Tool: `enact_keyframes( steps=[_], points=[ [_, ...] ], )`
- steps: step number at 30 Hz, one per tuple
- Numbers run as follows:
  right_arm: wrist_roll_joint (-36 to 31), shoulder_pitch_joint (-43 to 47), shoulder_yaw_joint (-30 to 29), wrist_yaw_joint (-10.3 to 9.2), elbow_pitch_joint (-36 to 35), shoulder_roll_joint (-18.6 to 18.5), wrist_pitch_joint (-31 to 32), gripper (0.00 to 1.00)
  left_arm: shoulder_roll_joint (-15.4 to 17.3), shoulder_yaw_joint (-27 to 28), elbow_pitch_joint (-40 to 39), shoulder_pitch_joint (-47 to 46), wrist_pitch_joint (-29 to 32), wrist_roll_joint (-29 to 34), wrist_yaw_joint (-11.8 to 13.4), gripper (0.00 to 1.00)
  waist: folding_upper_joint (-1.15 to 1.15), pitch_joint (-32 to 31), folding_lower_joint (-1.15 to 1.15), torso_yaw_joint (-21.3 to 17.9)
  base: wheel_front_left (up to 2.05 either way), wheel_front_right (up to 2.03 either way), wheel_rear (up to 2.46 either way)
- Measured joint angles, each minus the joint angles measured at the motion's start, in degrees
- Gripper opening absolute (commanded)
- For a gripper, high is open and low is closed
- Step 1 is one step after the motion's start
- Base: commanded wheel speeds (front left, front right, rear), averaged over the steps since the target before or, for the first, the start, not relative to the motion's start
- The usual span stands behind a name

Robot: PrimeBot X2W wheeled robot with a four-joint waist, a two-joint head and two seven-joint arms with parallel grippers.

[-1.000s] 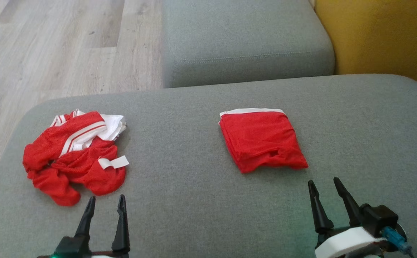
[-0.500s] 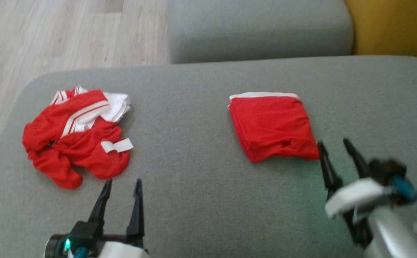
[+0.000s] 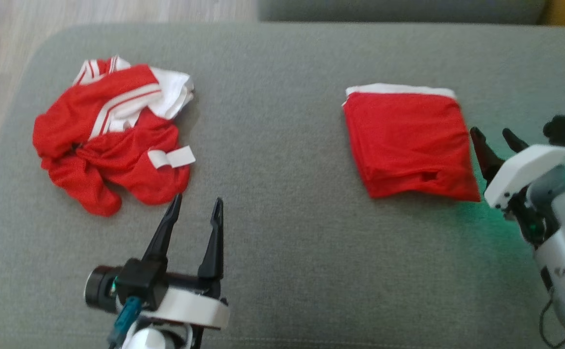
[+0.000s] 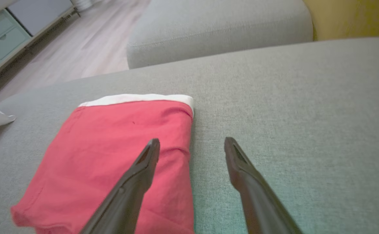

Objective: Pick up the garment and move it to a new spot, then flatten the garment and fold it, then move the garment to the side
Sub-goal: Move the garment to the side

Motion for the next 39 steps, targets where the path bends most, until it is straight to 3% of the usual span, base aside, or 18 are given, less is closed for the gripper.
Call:
enact_keyframes(
  steps=[8,11,19,31,36,39],
  points=[
    [7.4,-5.0,5.1,0.0,4.5,-1.7,3.0,1.0,-0.1,-2.0,0.6,-4.9,0.0,-0.1,0.4,1.0,0.0,5.3,0.0,2.0,0.0,0.0,0.0],
    [10.3,-5.4,7.4,0.0,5.1,-1.6,4.2,0.0,-0.1,-2.3,0.9,-6.2,0.0,-0.1,0.4,1.0,0.0,6.2,0.0,2.4,0.0,0.0,0.0],
    [15.4,-6.8,13.3,0.0,3.0,-4.3,3.8,0.0,-0.2,-2.1,0.3,-6.8,0.0,-0.1,0.9,1.0,0.0,6.4,-0.02,-0.3,0.0,0.0,0.0],
    [15.7,-14.7,18.1,0.0,-2.7,-22.4,3.4,0.0,-0.2,-2.2,-2.0,-13.2,0.0,0.7,-0.3,1.0,0.0,13.9,-0.01,-7.8,0.0,0.0,0.0],
    [13.9,-19.6,17.9,0.0,-3.8,-27.0,1.1,0.0,-0.3,-3.0,-2.4,-18.5,0.0,1.5,-1.6,1.0,0.0,19.0,0.0,-10.5,0.0,0.0,0.0],
    [12.6,-20.8,17.6,0.0,-4.0,-27.7,0.6,0.0,-0.3,-3.0,-2.4,-20.5,0.0,1.5,-1.6,1.0,0.0,20.9,0.0,-11.6,0.0,0.0,0.0]
  ],
)
